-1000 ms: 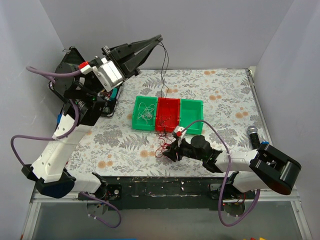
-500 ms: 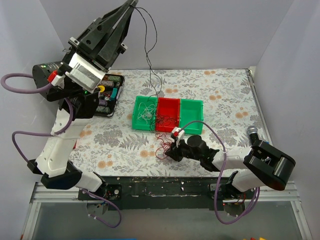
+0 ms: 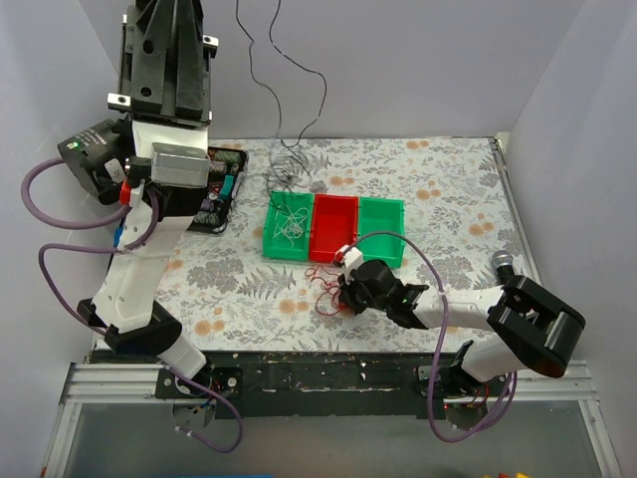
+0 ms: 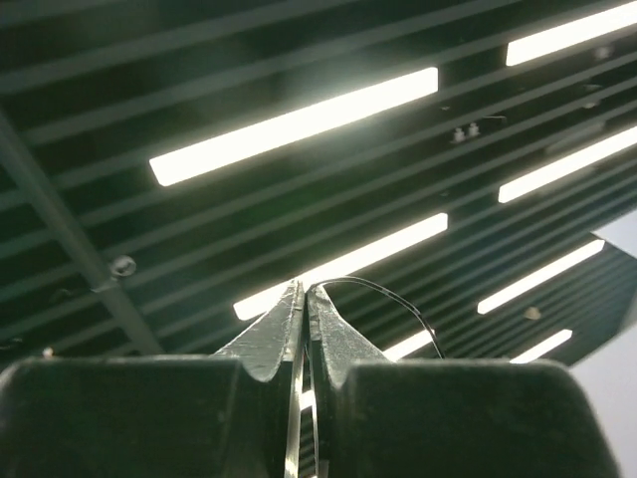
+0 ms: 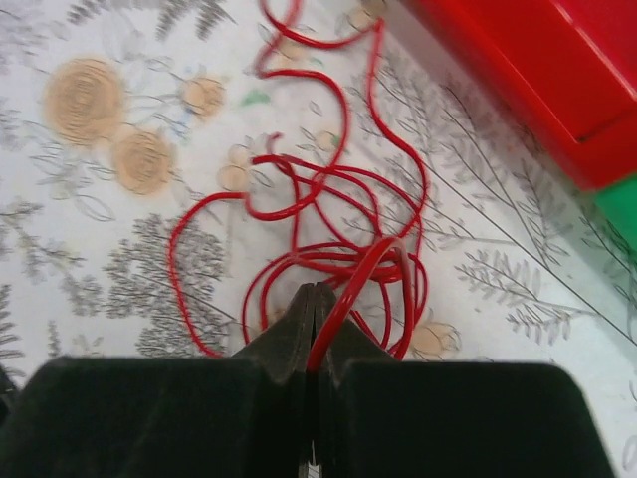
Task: Untangle the cables
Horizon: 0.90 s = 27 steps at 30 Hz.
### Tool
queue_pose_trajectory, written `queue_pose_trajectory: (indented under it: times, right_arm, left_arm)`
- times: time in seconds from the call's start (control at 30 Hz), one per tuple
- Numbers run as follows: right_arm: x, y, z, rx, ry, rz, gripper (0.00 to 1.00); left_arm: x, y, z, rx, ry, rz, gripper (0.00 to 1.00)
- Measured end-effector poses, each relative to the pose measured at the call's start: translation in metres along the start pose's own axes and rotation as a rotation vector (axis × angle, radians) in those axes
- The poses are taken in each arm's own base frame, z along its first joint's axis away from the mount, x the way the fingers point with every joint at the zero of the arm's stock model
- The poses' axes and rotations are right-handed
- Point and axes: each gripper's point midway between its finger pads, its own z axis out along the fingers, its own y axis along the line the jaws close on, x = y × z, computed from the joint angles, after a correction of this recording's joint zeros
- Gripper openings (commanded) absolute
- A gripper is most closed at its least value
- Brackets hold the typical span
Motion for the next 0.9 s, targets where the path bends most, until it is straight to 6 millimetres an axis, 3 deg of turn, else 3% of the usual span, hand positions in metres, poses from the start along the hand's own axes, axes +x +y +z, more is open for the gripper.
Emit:
queue_pose_trajectory:
  times: [0.1,0.23,0.37,0.43,0.53,0.73,0.8,0.9]
  right_arm:
    - [0.013,-0.016,0.001,0.102,0.084,0.021,0.01]
    - [0.013,-0.025,-0.005,0.176,0.108,0.038,0.01]
    - [0.014,-0.032,-0.034,0.209,0.073,0.028,0.35]
    - [-0.011,-0.029,-0.047,0.196,-0.016,0.02,0.45]
    - [-0.065,-0.018,-0.064,0.154,-0.171,-0.004,0.6]
    - [-0.19,0.016,-0.116,0.037,-0.516,-0.048,0.64]
    - [-0.214,0.027,-0.138,-0.01,-0.618,-0.058,0.66]
    - [-0.235,0.041,-0.166,-0.083,-0.726,-0.068,0.67]
  left_arm:
    - [-0.007,0.015,0.004,-0.037,-0.028,0.079,0.0]
    - [-0.01,0.022,0.002,-0.051,-0.013,0.101,0.0]
    - [-0.008,0.002,-0.02,0.04,0.057,0.048,0.0]
    - [-0.008,-0.014,-0.035,0.108,0.092,0.01,0.0]
    - [-0.01,-0.041,-0.059,0.22,0.132,-0.046,0.0]
    - [-0.019,-0.094,-0.107,0.422,0.167,-0.131,0.0]
    - [-0.019,-0.108,-0.119,0.467,0.176,-0.157,0.0]
    - [-0.016,-0.122,-0.129,0.507,0.191,-0.187,0.0]
